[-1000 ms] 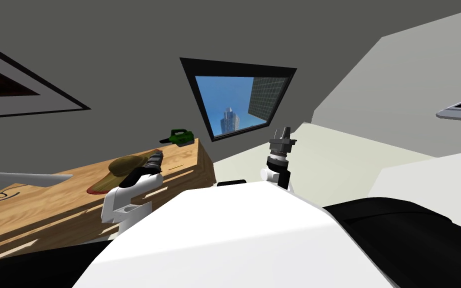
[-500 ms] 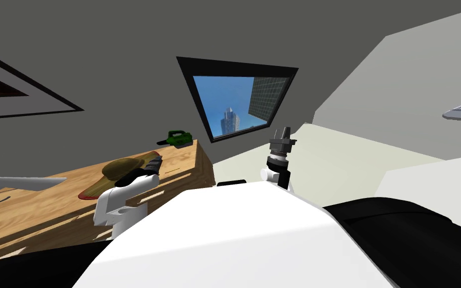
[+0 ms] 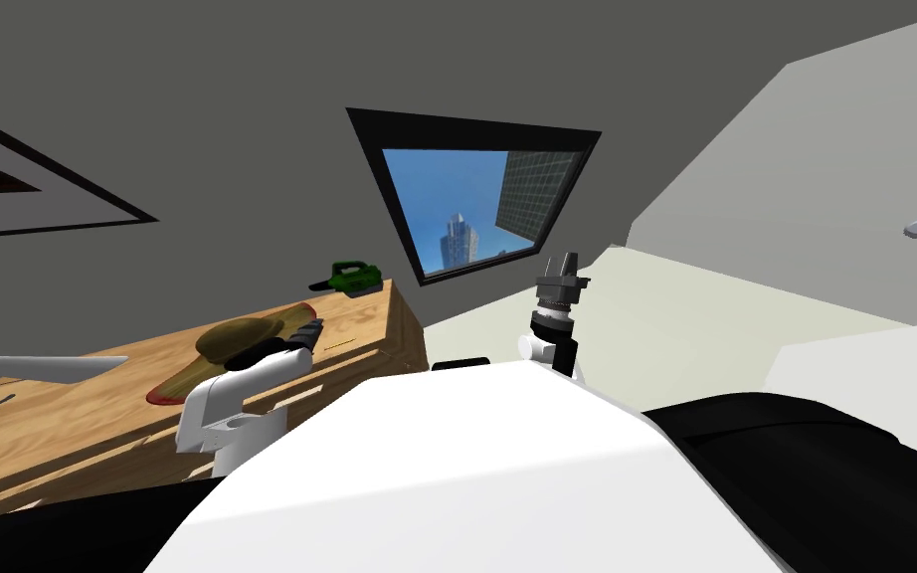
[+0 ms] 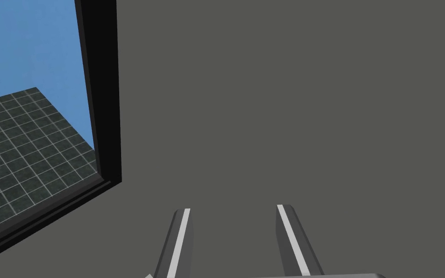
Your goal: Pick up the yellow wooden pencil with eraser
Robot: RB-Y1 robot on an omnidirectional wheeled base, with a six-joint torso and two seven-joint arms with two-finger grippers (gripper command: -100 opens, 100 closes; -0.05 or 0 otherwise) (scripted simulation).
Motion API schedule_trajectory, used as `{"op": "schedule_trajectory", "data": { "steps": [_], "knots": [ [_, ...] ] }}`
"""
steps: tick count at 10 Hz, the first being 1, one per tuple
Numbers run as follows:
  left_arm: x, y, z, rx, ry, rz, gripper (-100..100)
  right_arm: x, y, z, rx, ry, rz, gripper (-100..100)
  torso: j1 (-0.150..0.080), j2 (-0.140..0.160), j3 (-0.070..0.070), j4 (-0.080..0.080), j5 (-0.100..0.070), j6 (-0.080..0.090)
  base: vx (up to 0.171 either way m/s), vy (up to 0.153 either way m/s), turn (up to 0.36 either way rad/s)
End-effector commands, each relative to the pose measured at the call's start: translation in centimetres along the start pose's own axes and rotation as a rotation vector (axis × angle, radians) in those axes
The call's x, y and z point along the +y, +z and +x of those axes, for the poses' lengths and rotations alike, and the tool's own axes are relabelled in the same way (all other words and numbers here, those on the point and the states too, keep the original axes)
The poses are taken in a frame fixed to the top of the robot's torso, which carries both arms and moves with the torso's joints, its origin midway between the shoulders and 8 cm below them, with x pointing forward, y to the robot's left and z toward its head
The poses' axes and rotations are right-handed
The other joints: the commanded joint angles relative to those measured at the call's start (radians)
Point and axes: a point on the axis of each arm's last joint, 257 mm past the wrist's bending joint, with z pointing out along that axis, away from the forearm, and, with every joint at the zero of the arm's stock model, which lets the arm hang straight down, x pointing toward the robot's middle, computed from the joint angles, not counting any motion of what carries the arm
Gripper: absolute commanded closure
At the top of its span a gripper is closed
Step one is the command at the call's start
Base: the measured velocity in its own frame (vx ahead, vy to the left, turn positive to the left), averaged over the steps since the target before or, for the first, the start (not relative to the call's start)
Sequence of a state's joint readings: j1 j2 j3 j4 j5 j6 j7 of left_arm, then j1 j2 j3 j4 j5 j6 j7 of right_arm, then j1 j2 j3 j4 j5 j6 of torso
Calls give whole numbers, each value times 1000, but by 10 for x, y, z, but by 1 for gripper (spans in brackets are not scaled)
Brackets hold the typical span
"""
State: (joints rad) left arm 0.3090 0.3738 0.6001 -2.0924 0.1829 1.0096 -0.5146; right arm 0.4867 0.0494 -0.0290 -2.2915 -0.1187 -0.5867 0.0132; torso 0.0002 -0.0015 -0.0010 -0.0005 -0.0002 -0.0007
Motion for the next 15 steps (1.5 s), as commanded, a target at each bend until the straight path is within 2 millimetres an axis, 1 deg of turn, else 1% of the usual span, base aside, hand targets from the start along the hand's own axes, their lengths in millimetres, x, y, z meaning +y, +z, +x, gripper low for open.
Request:
{"op": "schedule_trajectory", "data": {
  "steps": [1, 2, 3, 4, 5, 7, 8, 10, 12, 13, 14, 15],
  "knots": [
    [10, -1, 4, 19, 9, -36, -100, 0, 0, 0, 0, 0, 0, 0, 0, 0, 0, 0, 0, 0, 46, 0, 20],
    [21, 0, 7, 41, 23, -73, -100, 0, 0, 0, 0, 0, 0, 0, 0, 0, 0, 0, 0, 0, 54, 4, 33],
    [23, 0, 8, 44, 23, -79, -100, 0, 0, 0, 0, 0, 0, 0, 1, 0, 0, 0, 0, 0, 44, 5, 20],
    [34, -1, 12, 67, 38, -116, -100, 0, 0, 0, 0, 0, 0, 0, 1, 0, 0, 0, 0, 0, 51, 6, 33],
    [35, -1, 13, 69, 38, -120, -100, 0, 0, 0, 0, 0, 0, 0, 1, 0, 0, 0, 0, 0, 41, 7, 20],
    [56, -2, 21, 113, 63, -186, -100, 0, 0, 0, 0, 0, 0, 0, 1, 0, 0, 0, 0, 0, 58, 16, 48],
    [57, -3, 21, 116, 63, -191, -100, 0, 0, 0, 0, 0, 0, 0, 2, -1, 0, 0, 0, 0, 56, 9, 22],
    [75, -6, 30, 158, 85, -248, -100, 0, 0, 0, 0, 0, 0, 0, 1, 0, 0, 0, 0, 0, 45, 15, 48],
    [89, -9, 37, 193, 99, -291, -100, 0, 0, 0, 0, 0, 0, 0, 2, 0, 0, 0, 0, 0, 53, 25, 45],
    [95, -10, 41, 206, 104, -306, -100, 0, 0, 0, 0, 0, 0, 0, 2, 0, 0, 0, 1, 0, 45, 27, 35],
    [91, -9, 38, 196, 100, -294, -100, 0, 0, 0, 0, 0, 0, 0, 2, 1, 0, 0, 1, 0, 19, 11, 5],
    [92, -10, 39, 199, 101, -298, 0, 0, 0, 0, 0, 0, 0, 0, 1, 2, 1, 0, 0, 0, 0, 0, 0]
  ]
}}
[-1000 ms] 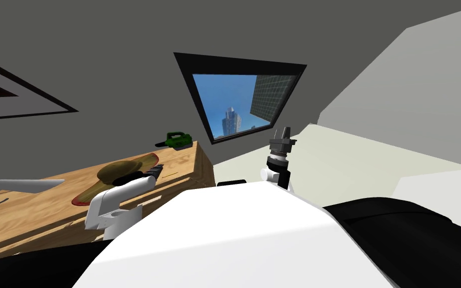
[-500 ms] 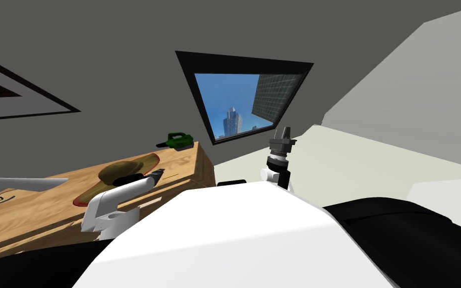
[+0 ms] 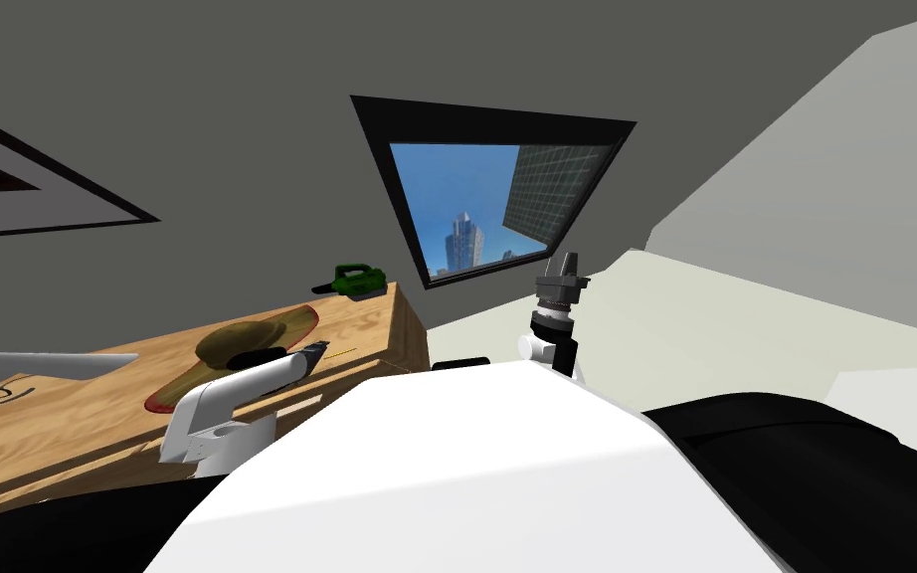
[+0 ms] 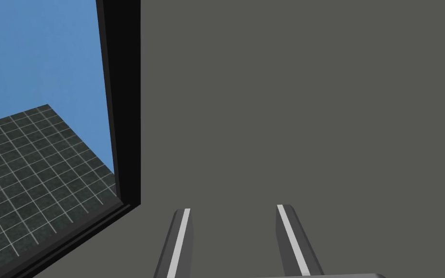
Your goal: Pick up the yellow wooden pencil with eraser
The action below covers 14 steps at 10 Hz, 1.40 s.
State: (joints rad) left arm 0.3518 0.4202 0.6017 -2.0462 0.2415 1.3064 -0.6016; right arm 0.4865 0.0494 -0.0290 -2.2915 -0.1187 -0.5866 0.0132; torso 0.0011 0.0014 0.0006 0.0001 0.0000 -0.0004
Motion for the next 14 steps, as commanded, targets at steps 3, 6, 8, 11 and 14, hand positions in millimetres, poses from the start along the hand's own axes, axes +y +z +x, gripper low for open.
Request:
{"op": "schedule_trajectory", "data": {
  "steps": [3, 6, 8, 11, 14],
  "knots": [
    [6, 15, -1, -15, -39, -31, -100, 0, 0, 0, 0, 0, 0, 0, 2, 4, 2, 1, 0, 0, -54, 35, -168],
    [5, 18, -2, -17, -43, -35, 100, 0, 0, 0, 0, 0, 0, 0, 2, 4, 2, 1, 0, 0, -43, 25, -52],
    [5, 18, -2, -17, -43, -35, 100, 0, 0, 0, 0, 0, 0, 0, 0, 1, 1, 0, 0, 0, 0, 0, 0],
    [5, 18, -2, -17, -43, -35, 0, 0, 0, 0, 0, 0, 0, 0, 0, 1, 0, 0, 0, 0, 0, 0, 0],
    [-11, 2, -46, -70, -58, 22, -100, 0, 0, 0, 0, 0, 0, 0, -4, -1, 0, 0, -1, 0, 25, -54, 1]
  ]
}}
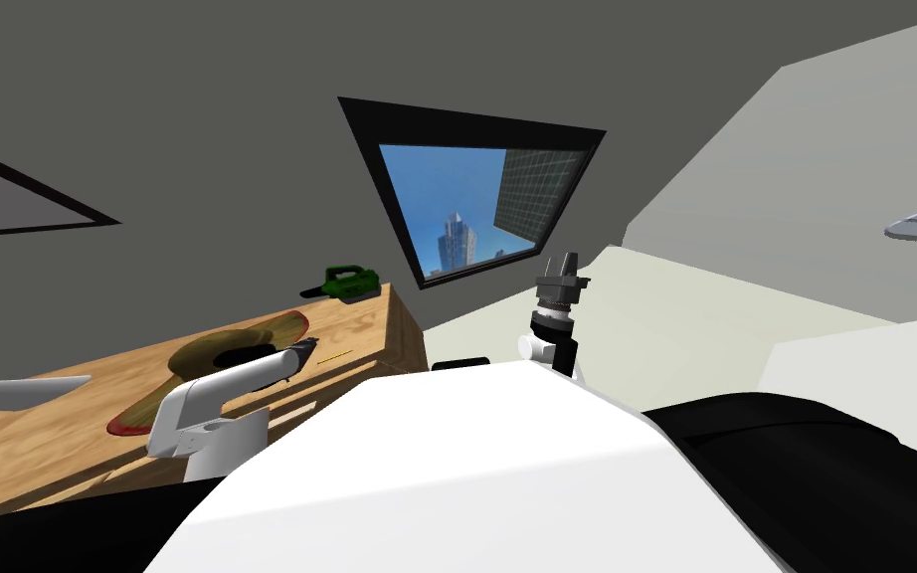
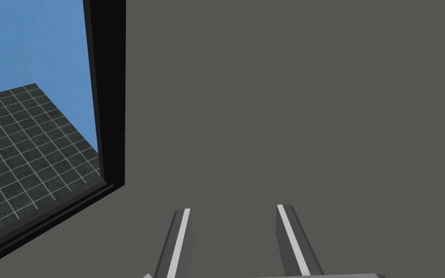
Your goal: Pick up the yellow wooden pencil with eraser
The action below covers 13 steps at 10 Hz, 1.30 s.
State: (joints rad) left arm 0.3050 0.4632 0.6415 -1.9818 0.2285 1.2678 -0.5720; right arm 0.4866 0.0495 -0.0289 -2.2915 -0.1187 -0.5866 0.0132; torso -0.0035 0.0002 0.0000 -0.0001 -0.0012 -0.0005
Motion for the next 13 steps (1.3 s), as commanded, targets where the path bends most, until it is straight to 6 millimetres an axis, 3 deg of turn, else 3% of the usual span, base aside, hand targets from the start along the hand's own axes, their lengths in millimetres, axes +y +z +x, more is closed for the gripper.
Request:
{"op": "schedule_trajectory", "data": {
  "steps": [1, 8, 13],
  "knots": [
    [-7, -5, -14, -6, -12, 18, -100, 0, 0, 0, 0, 0, 0, 0, 0, 0, 0, 0, 0, 0, 34, -67, 15],
    [-7, -19, -51, 18, -75, 68, -100, 0, 0, 0, 0, 0, 0, 0, 2, 0, 0, 0, 1, 0, 24, -40, 16],
    [2, -30, -64, 63, -124, 80, -100, 0, 0, 0, 0, 0, 0, 0, 3, 0, 0, 0, 1, 0, 33, -28, 15]
  ]
}}
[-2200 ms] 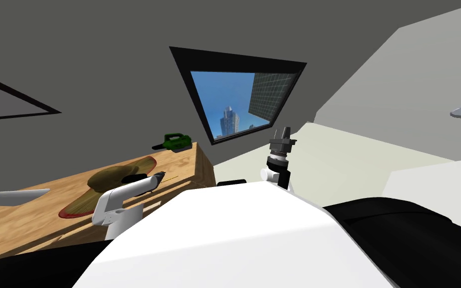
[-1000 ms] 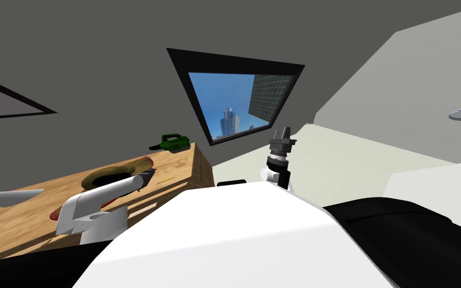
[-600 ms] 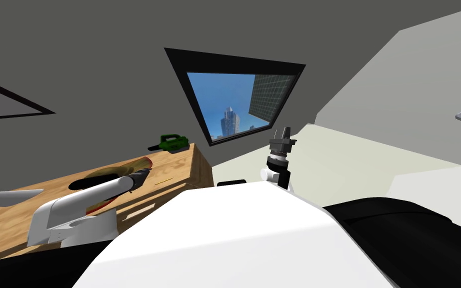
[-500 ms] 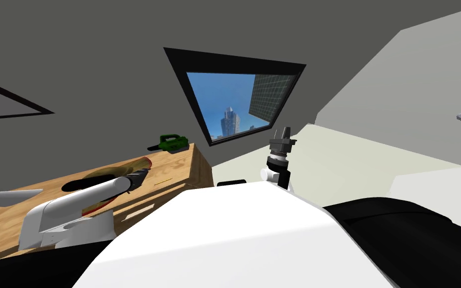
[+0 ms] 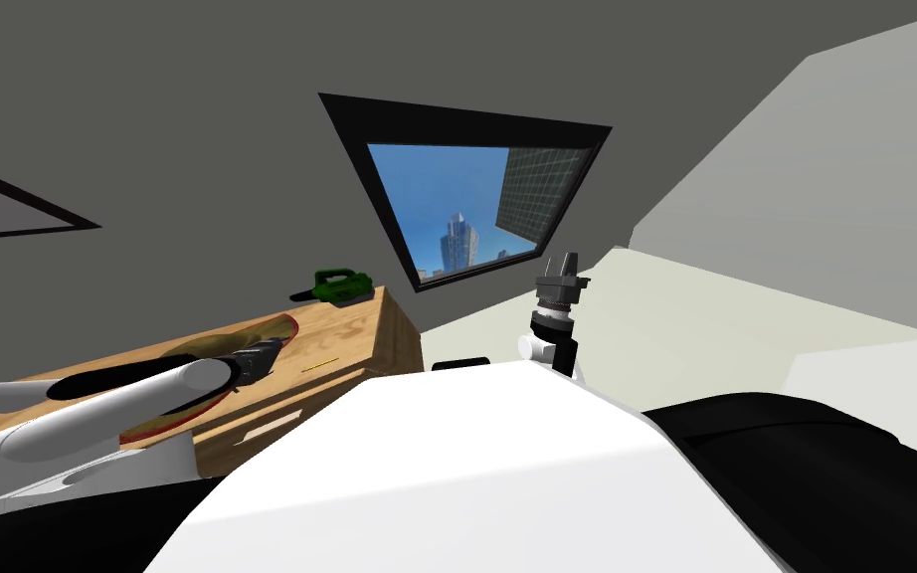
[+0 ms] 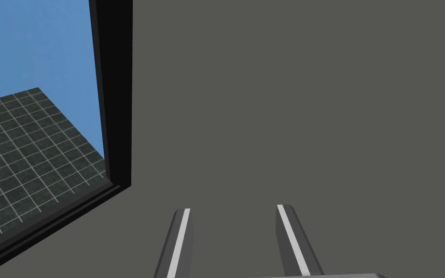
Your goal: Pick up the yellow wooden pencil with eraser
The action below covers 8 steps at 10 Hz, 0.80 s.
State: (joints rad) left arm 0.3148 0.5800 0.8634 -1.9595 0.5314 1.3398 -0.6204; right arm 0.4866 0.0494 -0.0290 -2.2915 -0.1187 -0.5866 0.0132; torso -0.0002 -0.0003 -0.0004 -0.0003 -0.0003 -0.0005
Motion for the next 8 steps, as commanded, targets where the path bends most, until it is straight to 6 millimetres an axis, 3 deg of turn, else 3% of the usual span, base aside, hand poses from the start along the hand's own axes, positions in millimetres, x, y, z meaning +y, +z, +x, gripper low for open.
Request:
{"op": "schedule_trajectory", "data": {
  "steps": [1, 4, 8],
  "knots": [
    [5, -5, -2, 19, -18, -5, -100, 0, 0, 0, 0, 0, 0, 0, 0, 0, 0, 0, 0, 0, 41, -12, 6],
    [19, -12, 1, 58, -52, -30, -100, 0, 0, 0, 0, 0, 0, 0, 1, -1, -1, 0, 0, 0, 53, -3, -2],
    [55, -23, 20, 139, -125, -120, -100, 0, 0, 0, 0, 0, 0, 0, 4, -3, -2, -1, 1, 0, 86, 33, -25]
  ]
}}
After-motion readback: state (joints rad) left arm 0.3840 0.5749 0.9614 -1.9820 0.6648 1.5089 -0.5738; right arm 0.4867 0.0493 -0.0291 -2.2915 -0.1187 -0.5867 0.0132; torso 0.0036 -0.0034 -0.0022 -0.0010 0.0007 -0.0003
